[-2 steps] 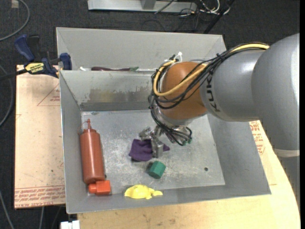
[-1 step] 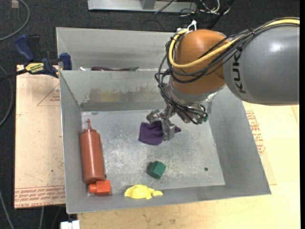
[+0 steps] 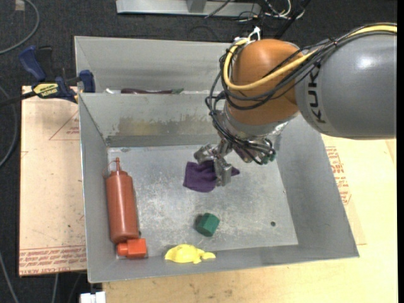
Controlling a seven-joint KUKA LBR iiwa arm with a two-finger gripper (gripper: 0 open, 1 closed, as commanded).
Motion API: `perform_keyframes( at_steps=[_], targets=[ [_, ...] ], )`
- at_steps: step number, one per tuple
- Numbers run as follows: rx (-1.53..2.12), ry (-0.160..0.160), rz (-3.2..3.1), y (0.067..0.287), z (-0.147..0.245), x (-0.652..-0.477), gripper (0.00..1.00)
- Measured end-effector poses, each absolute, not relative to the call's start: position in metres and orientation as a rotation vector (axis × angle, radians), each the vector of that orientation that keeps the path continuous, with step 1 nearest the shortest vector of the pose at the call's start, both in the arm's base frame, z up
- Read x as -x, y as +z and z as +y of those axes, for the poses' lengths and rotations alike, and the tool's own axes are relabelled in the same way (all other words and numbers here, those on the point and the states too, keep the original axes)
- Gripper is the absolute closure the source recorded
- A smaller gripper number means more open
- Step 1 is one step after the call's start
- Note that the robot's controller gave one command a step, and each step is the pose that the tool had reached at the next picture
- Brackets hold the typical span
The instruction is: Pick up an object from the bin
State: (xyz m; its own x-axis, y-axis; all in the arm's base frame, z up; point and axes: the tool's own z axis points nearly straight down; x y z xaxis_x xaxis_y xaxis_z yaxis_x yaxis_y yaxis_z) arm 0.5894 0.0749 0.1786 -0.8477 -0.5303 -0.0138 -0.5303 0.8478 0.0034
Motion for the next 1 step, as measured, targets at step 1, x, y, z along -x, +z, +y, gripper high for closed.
perform_keyframes(
  at_steps=[1],
  targets=[
    [0.859,0.014,3.016,0.2190,0.0724,-0.5810,1.00]
  ],
)
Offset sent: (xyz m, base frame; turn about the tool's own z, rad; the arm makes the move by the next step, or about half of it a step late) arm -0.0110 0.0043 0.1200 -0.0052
